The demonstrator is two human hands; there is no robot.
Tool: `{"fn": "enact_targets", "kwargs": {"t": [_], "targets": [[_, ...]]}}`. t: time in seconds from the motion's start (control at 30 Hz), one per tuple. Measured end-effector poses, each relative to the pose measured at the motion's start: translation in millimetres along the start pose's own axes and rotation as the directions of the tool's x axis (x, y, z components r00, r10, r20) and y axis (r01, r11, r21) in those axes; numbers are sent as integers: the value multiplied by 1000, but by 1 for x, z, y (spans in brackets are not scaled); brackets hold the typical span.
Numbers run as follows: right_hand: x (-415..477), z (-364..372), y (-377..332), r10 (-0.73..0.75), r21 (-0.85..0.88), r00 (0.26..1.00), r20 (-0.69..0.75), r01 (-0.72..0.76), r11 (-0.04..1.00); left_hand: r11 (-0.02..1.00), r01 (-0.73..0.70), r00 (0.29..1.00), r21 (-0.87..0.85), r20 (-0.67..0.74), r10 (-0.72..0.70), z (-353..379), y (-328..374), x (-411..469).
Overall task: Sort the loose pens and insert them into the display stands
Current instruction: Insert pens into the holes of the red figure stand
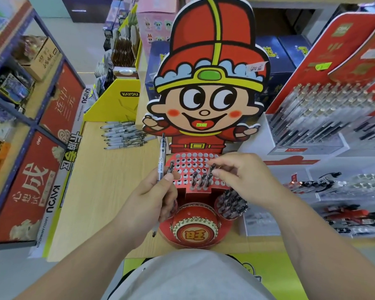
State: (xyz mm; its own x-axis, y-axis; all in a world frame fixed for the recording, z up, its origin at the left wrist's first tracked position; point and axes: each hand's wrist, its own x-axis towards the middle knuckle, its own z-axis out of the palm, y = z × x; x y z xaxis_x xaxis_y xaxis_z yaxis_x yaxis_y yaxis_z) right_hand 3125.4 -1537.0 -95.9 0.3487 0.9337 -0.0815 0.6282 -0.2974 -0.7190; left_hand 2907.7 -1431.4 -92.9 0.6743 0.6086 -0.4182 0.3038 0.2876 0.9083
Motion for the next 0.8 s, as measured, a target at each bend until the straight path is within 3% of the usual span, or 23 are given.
{"fn": "enact_targets", "kwargs": {"t": [0.37, 0.5, 0.63, 0.8], "targets": [[-2, -7, -13, -41, -125, 999, -9, 39, 991, 991, -130, 985, 41, 116, 125, 6, 17, -3], [-10, -16, -35, -35, 69, 977, -209, 50, 996, 980, -185, 964, 69, 206, 168, 10, 26, -3], [-15, -11, -54, 17, 297, 990, -143, 26, 955, 979, -195, 940, 59, 297, 169, 17, 26, -2], [-21, -1, -52, 46, 422, 991, -129, 12, 907, 970, -225, 923, 94, 340, 181, 19, 25, -1]]}}
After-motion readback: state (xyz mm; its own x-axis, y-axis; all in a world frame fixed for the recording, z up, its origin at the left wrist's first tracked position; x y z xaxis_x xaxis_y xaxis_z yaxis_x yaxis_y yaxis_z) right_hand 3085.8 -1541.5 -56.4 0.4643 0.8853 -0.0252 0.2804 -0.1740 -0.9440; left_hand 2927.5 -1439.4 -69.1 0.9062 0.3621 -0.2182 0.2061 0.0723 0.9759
